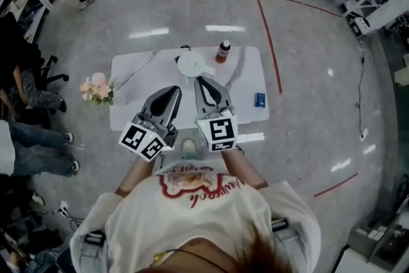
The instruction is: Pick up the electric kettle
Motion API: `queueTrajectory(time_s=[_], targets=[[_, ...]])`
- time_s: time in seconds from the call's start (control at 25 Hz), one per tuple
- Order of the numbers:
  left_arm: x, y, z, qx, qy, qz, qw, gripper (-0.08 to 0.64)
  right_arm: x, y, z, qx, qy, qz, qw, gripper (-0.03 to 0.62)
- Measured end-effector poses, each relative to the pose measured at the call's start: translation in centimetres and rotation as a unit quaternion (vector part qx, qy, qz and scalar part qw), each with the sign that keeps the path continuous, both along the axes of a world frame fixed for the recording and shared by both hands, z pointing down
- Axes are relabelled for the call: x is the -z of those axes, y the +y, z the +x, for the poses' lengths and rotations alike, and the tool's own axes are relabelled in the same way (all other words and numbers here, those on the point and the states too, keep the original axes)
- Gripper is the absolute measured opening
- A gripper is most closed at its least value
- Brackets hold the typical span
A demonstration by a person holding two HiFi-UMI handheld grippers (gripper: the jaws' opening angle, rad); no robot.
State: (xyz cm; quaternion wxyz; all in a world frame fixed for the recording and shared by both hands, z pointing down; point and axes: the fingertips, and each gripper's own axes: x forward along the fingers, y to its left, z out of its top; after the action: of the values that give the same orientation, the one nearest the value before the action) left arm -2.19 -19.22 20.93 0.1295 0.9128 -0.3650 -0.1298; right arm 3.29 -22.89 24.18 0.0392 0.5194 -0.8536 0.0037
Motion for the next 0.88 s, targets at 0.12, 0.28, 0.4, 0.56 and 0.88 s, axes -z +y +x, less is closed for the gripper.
queueTrajectory(time_s=[0.12,0.28,0.4,0.56,0.88], targets=[[-0.1,-1.1,-0.6,0.002,0.005,-0.004,1.0,0.012,-0.4,-1.1,-0.1,-0.009,0.003,-0.003,1.0,0.017],[-0.4,-1.7,-0.9,0.002,0.009,-0.008,0.9999,0.012,-0.4,-1.7,0.0,-0.016,0.001,-0.007,1.0,0.017],[-1.0,-2.2,-0.8,0.004,0.011,-0.014,0.9998,0.012,-0.9,-1.9,-0.1,-0.012,0.006,-0.011,1.0,0.017],[-2.1,-2.7,0.0,0.003,0.008,-0.027,0.9996,0.012,-1.8,-2.5,0.7,-0.012,0.01,-0.02,1.0,0.017],[-5.7,-4.6,1.9,0.007,-0.006,-0.053,0.9986,0.012,-5.4,-4.2,2.8,-0.015,0.006,-0.05,0.999,0.017]])
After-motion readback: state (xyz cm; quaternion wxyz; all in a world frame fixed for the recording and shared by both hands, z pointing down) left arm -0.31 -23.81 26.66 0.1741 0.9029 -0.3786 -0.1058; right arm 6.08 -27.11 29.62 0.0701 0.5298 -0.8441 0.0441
